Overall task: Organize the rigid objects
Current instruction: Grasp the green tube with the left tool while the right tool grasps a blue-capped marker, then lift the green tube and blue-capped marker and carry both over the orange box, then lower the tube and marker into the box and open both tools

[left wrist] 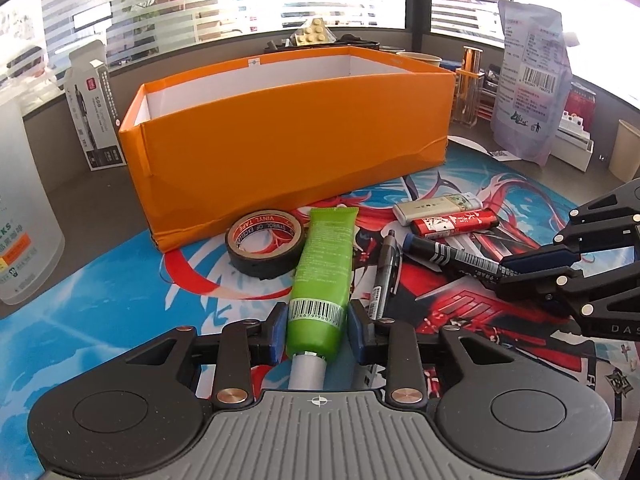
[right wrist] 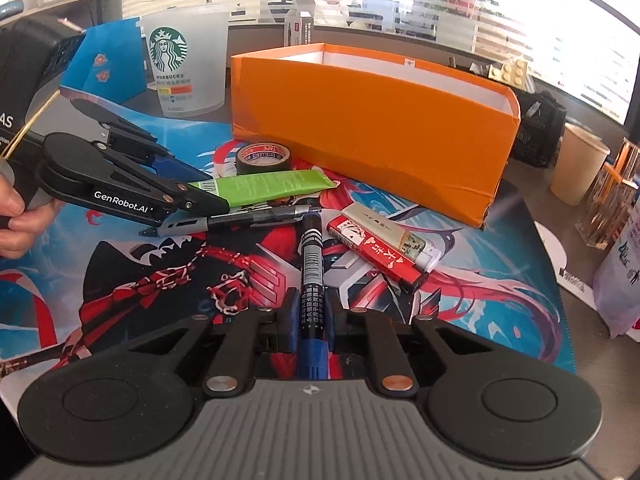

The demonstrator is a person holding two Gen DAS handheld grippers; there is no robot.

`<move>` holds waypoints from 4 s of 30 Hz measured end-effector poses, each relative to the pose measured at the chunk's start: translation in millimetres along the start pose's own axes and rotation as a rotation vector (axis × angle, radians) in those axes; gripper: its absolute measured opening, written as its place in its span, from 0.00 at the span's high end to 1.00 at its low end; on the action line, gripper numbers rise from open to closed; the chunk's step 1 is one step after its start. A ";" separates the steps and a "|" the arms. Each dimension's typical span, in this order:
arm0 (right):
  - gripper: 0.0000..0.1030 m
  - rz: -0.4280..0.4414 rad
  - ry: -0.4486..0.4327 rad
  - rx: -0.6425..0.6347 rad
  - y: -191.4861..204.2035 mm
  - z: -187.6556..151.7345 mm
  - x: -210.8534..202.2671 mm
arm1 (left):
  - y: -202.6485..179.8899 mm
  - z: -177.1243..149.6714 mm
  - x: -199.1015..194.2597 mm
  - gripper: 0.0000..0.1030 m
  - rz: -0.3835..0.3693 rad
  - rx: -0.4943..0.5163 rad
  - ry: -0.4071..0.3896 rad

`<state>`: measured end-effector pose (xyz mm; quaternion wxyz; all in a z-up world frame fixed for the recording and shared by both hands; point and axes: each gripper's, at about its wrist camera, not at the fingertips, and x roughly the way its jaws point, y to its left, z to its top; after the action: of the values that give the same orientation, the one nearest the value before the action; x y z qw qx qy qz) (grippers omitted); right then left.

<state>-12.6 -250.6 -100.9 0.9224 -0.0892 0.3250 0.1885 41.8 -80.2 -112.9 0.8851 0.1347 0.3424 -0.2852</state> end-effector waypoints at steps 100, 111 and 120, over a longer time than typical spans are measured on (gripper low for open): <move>0.88 0.000 -0.128 0.085 -110.2 169.9 75.8 | 87.9 152.4 26.6 0.73 0.053 -0.280 -0.186; 0.88 -0.006 -0.056 0.069 -117.0 170.4 94.3 | 95.9 155.0 31.7 0.73 0.047 -0.272 -0.140; 0.88 -0.020 0.058 0.013 -122.2 179.5 115.1 | 90.2 153.9 60.8 0.73 0.044 -0.266 -0.052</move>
<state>221.2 -277.3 -30.0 0.9151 -0.0919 0.3518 0.1743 213.8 -99.8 -38.3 0.9097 0.0160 0.3512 -0.2211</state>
